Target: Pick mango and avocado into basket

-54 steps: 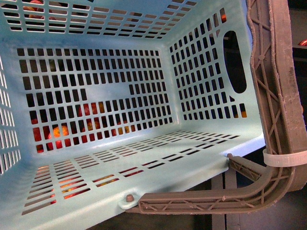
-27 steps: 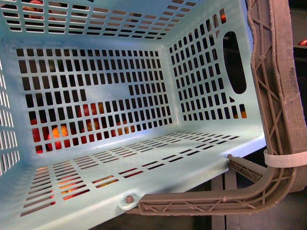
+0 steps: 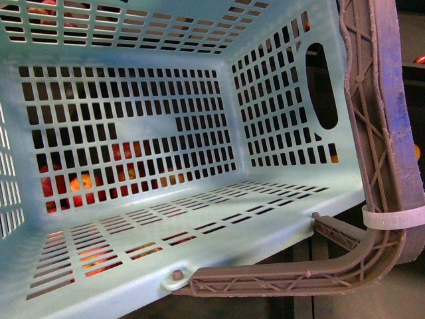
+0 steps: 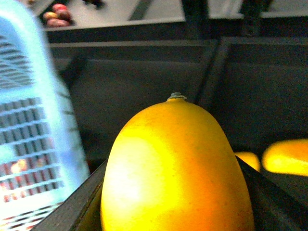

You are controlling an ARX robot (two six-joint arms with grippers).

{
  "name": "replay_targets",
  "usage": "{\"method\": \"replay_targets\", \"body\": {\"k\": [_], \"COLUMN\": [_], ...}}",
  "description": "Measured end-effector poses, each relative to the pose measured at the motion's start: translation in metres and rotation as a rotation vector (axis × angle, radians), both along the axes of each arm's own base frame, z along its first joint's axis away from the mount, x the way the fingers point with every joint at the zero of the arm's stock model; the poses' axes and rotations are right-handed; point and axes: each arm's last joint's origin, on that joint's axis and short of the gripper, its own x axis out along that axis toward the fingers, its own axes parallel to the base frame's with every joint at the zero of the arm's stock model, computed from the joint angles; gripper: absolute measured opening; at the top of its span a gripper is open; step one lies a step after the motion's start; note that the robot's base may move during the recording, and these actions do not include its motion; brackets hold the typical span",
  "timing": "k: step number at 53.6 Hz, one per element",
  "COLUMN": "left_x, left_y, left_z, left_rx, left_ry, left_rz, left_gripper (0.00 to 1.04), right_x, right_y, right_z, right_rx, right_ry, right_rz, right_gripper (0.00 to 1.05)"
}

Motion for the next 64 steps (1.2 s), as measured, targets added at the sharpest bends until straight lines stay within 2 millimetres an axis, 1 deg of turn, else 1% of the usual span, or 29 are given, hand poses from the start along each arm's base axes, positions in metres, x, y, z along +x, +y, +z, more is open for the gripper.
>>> {"method": "replay_targets", "body": {"k": [5,9,10,12,16,26,30,37,48,54,64], "left_x": [0.000,0.000,0.000,0.000,0.000,0.000,0.000,0.001,0.003,0.003,0.004], "left_y": [0.000,0.000,0.000,0.000,0.000,0.000,0.000,0.002,0.005,0.006,0.007], "left_z": [0.000,0.000,0.000,0.000,0.000,0.000,0.000,0.000,-0.002,-0.003,-0.003], "left_rx": [0.000,0.000,0.000,0.000,0.000,0.000,0.001,0.004,0.020,0.028,0.042], "left_ry": [0.000,0.000,0.000,0.000,0.000,0.000,0.001,0.000,-0.008,-0.012,-0.030], "left_rz": [-0.001,0.000,0.000,0.000,-0.001,0.000,0.001,0.010,0.035,0.049,0.058], "left_gripper": [0.14,0.14,0.14,0.14,0.14,0.14,0.14,0.14,0.14,0.14,0.14], "right_x": [-0.011,-0.022,-0.023,-0.032,-0.040,-0.050,-0.051,-0.051,-0.046,-0.040,-0.037], "right_y": [0.028,0.056,0.059,0.078,0.097,0.126,0.134,0.144,0.164,0.169,0.174], "right_z": [0.021,0.039,0.041,0.051,0.057,0.058,0.057,0.054,0.040,0.032,0.028], "right_rx": [0.034,0.066,0.068,0.092,0.115,0.137,0.135,0.135,0.123,0.141,0.162], "right_ry": [-0.029,-0.055,-0.059,-0.069,-0.068,-0.052,-0.055,-0.057,-0.024,0.005,0.010], "right_rz": [0.063,0.139,0.149,0.209,0.277,0.375,0.389,0.387,0.383,0.375,0.372], "right_gripper": [0.64,0.64,0.64,0.64,0.64,0.64,0.64,0.64,0.63,0.63,0.63]}}
